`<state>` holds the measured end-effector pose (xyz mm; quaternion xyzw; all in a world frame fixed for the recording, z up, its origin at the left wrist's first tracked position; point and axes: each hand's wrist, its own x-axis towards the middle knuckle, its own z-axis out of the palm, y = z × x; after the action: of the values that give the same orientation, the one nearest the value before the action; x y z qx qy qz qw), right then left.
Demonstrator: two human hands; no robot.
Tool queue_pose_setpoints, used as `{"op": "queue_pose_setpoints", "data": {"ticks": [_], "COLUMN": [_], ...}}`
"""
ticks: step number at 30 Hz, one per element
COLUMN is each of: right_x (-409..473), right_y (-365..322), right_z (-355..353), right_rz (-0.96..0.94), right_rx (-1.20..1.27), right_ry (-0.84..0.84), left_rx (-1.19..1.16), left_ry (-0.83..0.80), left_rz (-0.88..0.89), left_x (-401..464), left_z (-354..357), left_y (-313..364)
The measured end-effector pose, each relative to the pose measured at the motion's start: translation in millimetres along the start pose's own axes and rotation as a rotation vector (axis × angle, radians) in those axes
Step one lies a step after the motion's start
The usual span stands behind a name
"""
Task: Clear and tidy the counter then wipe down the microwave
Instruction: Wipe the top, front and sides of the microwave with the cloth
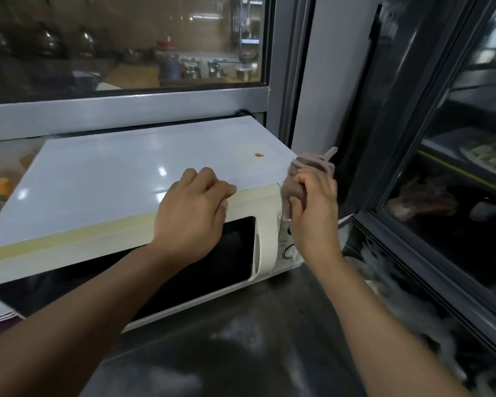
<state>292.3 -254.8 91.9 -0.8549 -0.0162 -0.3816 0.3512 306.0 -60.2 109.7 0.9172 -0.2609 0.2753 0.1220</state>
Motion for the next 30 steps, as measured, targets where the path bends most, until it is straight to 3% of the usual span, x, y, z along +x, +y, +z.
{"op": "queue_pose_setpoints", "data": {"ticks": [4, 8, 13, 17, 26, 30], "right_x": [-11.8, -27.7, -27.1, -13.4, -18.0, -33.1], "right_y": [-24.6, -52.8, -65.2, -47.3, -37.9, -62.3], "right_z": [15.7, 29.4, 20.6, 6.9, 18.8, 38.6], "right_rz": [-0.044, -0.071, -0.164, -0.128, -0.143, -0.239], "right_rx": [0.081, 0.044, -0.117, -0.287, -0.185, -0.063], "right_ry": [0.027, -0.06, -0.199, -0.221, -0.164, -0.094], "left_rx": [-0.212, -0.37, -0.167, 0.017, 0.117, 0.096], "left_ry": [-0.015, -0.065, -0.046, -0.044, -0.047, -0.037], "left_rz": [-0.079, -0.108, -0.008, -0.07, -0.166, -0.171], "left_x": [2.1, -10.5, -51.7, -80.7, -95.0, -94.2], "left_z": [-7.8, -22.8, -44.5, -66.1, -75.1, -76.3], "left_y": [-1.1, -5.0, -34.5, -71.6, -84.7, -84.9]}}
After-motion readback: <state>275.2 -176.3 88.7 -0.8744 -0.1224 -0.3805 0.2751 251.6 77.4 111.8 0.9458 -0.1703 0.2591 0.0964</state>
